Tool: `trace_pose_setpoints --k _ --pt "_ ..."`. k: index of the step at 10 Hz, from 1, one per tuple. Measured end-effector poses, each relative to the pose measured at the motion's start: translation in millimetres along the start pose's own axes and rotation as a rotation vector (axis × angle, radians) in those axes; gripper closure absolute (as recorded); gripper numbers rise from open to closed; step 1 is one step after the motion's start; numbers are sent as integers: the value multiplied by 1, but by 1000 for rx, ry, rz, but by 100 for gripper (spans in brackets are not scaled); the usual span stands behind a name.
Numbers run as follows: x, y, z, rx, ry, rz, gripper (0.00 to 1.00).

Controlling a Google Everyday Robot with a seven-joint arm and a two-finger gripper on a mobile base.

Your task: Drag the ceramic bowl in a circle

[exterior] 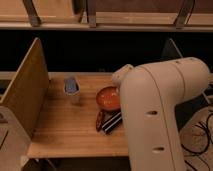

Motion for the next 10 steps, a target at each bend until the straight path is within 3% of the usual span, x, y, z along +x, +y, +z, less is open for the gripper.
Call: trace_pose_setpoints --k 2,4,7,8,10 --pt "-20 24 3 -7 -38 -11 100" --pt "-26 61 0 -51 -58 -51 100" --pt "-1 110 -14 -146 -47 -140 100" --pt "13 116 -19 -169 -38 -170 100" --pt "38 109 -25 -177 -19 -216 100"
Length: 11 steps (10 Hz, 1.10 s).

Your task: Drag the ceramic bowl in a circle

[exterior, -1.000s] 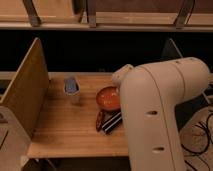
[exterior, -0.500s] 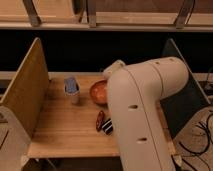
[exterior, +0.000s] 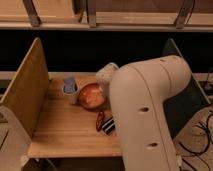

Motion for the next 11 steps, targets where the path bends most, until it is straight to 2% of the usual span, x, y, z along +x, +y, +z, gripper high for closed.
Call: trace_pose_setpoints --k 2,4,5,7,9,11 --pt "17 -26 0 37 23 3 100" --pt "22 -64 5 99 42 57 100" --pt "15 -83 11 137 45 94 100" --pt "-5 -100 21 172 37 142 100" --pt "-29 -89 28 171 16 146 100" --pt "-45 -52 25 122 -8 111 100"
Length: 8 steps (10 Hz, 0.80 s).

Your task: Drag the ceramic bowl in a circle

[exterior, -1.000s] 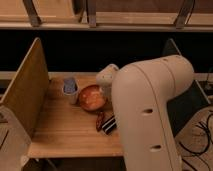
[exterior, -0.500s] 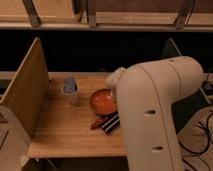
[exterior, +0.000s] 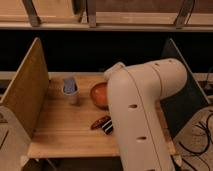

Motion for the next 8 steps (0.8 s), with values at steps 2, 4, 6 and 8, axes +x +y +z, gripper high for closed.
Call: trace_pose_setpoints --k 2,4,6,8 --pt "7 35 -16 -49 -18 -68 99" --pt "14 34 -21 -47 -17 -85 96" --pt "14 34 -22 -47 -17 -85 99" --pt "14 35 -22 -48 -17 -85 95"
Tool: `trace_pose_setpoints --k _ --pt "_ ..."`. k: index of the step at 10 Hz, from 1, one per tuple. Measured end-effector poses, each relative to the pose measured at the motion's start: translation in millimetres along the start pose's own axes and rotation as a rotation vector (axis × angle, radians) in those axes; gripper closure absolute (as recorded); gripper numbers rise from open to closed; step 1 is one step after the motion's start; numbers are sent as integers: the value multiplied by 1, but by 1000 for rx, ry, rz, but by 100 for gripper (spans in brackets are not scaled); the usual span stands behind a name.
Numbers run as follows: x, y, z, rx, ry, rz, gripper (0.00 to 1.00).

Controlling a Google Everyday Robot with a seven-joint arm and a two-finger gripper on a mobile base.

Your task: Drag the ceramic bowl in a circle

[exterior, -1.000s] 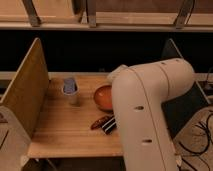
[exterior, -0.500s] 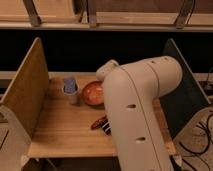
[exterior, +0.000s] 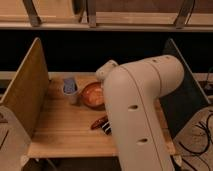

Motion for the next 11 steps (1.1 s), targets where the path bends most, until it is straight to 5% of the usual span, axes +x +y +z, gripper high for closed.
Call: trace_pose_setpoints --k 7,11 --pt "0 -1 0 0 0 2 24" --pt "0 -1 0 0 0 3 20"
